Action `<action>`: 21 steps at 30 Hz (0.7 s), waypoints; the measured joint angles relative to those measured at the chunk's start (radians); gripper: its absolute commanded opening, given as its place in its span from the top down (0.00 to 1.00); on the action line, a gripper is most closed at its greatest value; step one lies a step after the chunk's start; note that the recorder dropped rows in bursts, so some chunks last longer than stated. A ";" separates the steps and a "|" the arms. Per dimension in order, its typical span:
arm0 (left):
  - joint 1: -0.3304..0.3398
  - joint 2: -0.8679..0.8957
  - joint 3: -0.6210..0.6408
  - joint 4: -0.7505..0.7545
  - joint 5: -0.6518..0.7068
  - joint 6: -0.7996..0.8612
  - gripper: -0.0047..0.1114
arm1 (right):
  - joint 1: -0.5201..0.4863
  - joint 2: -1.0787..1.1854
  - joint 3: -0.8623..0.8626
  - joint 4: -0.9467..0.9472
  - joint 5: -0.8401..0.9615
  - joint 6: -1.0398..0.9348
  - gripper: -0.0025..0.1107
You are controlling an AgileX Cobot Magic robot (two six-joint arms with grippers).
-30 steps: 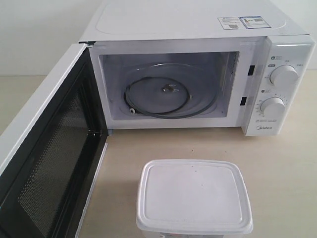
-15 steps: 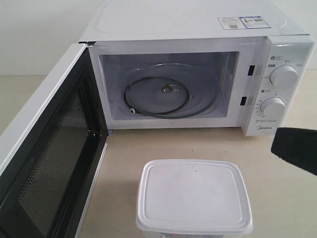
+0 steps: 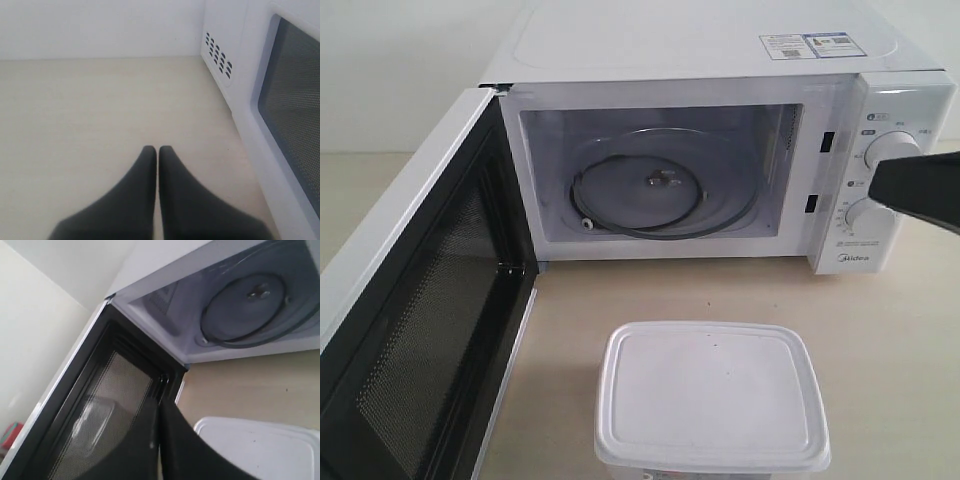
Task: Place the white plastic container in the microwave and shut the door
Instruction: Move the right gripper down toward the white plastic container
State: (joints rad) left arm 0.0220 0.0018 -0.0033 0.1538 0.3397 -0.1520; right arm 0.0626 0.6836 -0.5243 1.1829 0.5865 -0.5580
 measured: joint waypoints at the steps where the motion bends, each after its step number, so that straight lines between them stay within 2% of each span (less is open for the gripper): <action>1: 0.000 0.000 0.000 0.000 0.000 0.000 0.93 | 0.018 0.000 0.000 -0.004 -0.036 0.013 0.98; 8: 0.000 0.000 0.000 0.000 0.000 0.000 0.93 | 0.194 0.005 -0.004 -0.062 -0.237 0.077 0.98; 12: 0.000 0.000 0.000 0.000 0.000 0.000 0.93 | 0.337 0.021 -0.014 -0.211 -0.344 0.232 0.98; 14: 0.000 0.000 0.000 0.000 0.000 0.000 0.93 | 0.418 0.025 -0.003 -0.385 -0.419 0.419 0.98; 18: 0.000 0.000 0.000 0.000 0.000 0.000 0.93 | 0.547 0.027 0.080 -0.816 -0.586 0.964 0.98; 21: 0.000 0.000 0.000 0.000 0.000 0.000 0.93 | 0.622 0.027 0.155 -0.979 -0.666 1.210 0.98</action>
State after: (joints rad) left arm 0.0220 0.0018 -0.0033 0.1538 0.3397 -0.1520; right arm 0.6849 0.7108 -0.3695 0.2039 -0.0795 0.6517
